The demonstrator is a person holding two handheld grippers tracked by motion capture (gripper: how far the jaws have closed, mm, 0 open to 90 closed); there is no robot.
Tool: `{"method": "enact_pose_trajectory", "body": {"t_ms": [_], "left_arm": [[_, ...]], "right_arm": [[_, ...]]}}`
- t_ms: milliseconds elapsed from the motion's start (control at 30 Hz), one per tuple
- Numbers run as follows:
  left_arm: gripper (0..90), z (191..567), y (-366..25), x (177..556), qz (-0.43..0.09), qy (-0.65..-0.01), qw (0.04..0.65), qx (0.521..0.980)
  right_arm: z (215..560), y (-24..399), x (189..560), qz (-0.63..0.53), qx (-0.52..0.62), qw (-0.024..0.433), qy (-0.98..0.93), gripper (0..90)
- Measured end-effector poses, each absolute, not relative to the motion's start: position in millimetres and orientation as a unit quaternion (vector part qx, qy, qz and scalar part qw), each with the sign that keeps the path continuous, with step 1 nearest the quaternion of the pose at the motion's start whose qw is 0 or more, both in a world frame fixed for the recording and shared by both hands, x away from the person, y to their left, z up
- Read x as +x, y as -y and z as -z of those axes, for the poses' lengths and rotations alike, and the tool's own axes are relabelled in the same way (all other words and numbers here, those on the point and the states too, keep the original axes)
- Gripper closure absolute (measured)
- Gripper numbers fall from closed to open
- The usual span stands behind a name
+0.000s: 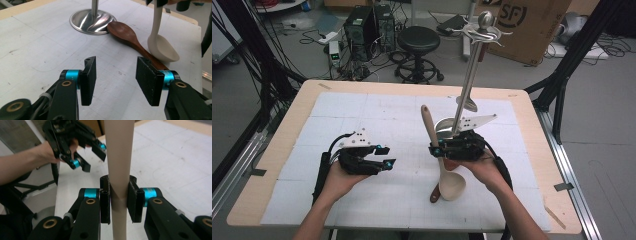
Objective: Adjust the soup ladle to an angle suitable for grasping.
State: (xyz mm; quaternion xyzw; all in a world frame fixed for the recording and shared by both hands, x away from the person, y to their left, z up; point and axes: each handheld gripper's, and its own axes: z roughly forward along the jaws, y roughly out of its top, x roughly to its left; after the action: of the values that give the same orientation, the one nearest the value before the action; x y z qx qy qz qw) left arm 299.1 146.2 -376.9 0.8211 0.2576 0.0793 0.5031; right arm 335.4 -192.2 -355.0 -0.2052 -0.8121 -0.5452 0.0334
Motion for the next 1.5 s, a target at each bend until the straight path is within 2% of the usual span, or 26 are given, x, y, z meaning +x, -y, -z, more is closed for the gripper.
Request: {"method": "enact_pose_trajectory", "body": {"t_ms": [500, 867, 1100, 1333, 1500], "left_arm": [[46.5, 377.2, -146.7, 299.8, -0.084, -0.263, 0.499, 0.821], [46.1, 377.1, -148.3, 300.4, -0.084, -0.265, 0.501, 0.820], [45.9, 376.9, -148.7, 300.5, -0.086, -0.265, 0.501, 0.819], [45.9, 376.8, -148.9, 300.2, -0.085, -0.266, 0.502, 0.819], [45.9, 376.9, -148.5, 299.9, -0.085, -0.265, 0.502, 0.819]], "right_arm": [[319.0, 214.3, 338.8, 0.613, -0.214, -0.032, 0.760, 75.5], [313.0, 219.6, 345.1, 0.637, -0.234, -0.056, 0.732, 75.3], [298.2, 222.2, 348.0, 0.637, -0.238, -0.082, 0.728, 75.2], [288.0, 222.2, 348.9, 0.641, -0.235, -0.083, 0.726, 75.2], [280.5, 223.0, 349.3, 0.639, -0.243, -0.101, 0.723, 75.0]]}}
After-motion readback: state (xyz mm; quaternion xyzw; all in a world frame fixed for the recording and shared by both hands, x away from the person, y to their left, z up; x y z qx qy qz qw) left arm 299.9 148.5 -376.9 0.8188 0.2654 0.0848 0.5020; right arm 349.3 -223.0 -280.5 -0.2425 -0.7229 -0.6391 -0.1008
